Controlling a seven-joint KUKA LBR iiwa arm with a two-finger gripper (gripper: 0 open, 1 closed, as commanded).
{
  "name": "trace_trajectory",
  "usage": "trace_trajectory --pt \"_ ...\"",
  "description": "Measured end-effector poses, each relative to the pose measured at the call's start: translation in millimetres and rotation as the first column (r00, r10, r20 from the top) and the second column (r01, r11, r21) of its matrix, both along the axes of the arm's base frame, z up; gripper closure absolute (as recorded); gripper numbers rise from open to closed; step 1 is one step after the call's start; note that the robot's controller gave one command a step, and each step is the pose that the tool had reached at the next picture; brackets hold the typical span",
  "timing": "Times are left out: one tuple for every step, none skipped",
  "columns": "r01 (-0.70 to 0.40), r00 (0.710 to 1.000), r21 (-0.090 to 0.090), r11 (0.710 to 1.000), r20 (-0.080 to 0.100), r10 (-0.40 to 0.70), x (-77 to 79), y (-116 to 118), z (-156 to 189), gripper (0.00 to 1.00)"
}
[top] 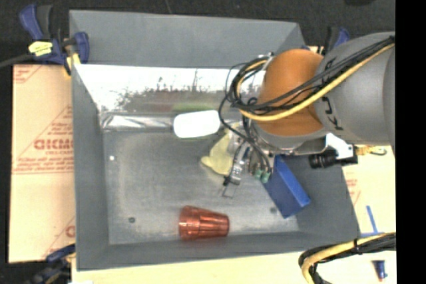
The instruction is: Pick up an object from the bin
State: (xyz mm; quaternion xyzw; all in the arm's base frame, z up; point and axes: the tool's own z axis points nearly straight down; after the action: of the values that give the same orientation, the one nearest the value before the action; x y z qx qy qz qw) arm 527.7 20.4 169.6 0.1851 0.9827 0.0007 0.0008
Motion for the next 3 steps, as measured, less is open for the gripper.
trace_trajectory --pt "-0.175 0.985 -0.003 0.985 0.004 0.175 21.4 -11 -28 0.00" --pt "-0.091 0.996 -0.001 0.996 0.003 0.091 28.8 -20 -47 0.00" --pt "-0.152 0.988 -0.003 0.988 0.005 0.152 45.2 -34 -82 1.00"
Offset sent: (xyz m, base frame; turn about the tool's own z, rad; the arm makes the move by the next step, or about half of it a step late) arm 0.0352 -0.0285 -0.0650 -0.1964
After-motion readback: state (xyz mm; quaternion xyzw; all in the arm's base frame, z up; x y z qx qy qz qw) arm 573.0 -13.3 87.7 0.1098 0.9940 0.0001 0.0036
